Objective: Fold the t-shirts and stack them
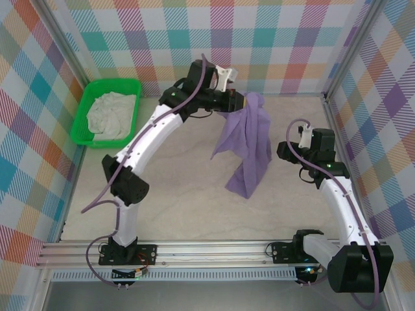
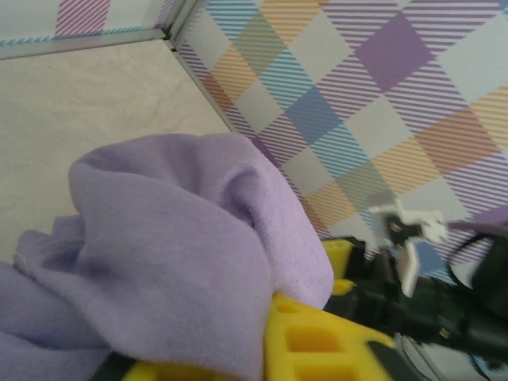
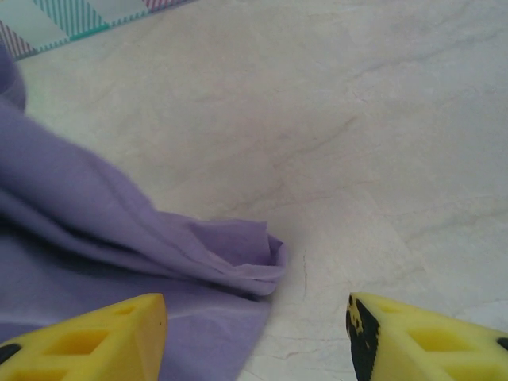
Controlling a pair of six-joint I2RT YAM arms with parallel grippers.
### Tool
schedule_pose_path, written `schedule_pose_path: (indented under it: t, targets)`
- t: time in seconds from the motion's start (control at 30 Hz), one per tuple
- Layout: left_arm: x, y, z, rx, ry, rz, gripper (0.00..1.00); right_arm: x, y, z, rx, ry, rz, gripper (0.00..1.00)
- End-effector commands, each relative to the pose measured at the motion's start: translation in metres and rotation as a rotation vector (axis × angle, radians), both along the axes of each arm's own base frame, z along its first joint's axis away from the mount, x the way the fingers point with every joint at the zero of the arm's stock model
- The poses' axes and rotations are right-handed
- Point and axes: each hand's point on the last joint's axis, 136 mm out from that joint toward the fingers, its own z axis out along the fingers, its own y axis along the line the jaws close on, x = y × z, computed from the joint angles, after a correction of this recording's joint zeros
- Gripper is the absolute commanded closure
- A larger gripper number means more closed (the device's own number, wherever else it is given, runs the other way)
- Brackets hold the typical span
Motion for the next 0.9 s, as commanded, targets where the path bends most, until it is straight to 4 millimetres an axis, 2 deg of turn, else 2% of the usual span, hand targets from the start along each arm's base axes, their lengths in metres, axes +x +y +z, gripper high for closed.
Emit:
schedule_pose_path:
  t: [0.0,0.03,0.07,0.1,0.17,0.3,0.47,0.57,0.67,0.73,0.87]
  targets:
    - [0.041,-0.01,-0.041,0.094,-0.071,0.049,0.48,-0.003,-0.006,0.0,-0.015,0.029,-0.042,0.38]
    - [0.061,-0.007,-0.057,0.147,-0.098,0.116,0.15,-0.003,-0.006,0.001,-0.015,0.032,-0.045,0.37]
    - [0.078,-0.002,-0.072,0.198,-0.121,0.18,0.0,-0.004,-0.006,0.001,-0.017,0.037,-0.045,0.37]
    - [0.093,0.004,-0.083,0.247,-0.151,0.239,0.0,-0.005,-0.007,0.001,-0.017,0.043,-0.048,0.37]
    - [0.109,0.009,-0.101,0.298,-0.17,0.296,0.0,-0.007,-0.008,0.001,-0.02,0.047,-0.053,0.37]
    - [0.103,0.008,-0.101,0.284,-0.169,0.303,0.0,-0.008,-0.007,-0.001,-0.018,0.056,-0.053,0.35]
    - [0.067,0.02,-0.082,0.296,-0.225,0.302,0.0,-0.003,0.001,-0.01,0.013,0.098,-0.016,0.34]
    - [0.032,0.032,-0.077,0.322,-0.218,0.283,0.0,-0.001,0.007,-0.018,0.036,0.127,0.009,0.34]
    - [-0.01,0.041,-0.093,0.354,-0.167,0.247,0.01,0.0,0.013,-0.027,0.053,0.159,0.027,0.34]
    - [-0.043,0.04,-0.111,0.37,-0.12,0.208,0.09,0.002,0.016,-0.038,0.06,0.193,0.033,0.35]
    - [-0.096,0.017,-0.149,0.342,-0.028,0.118,0.24,0.008,0.024,-0.062,0.083,0.264,0.051,0.38]
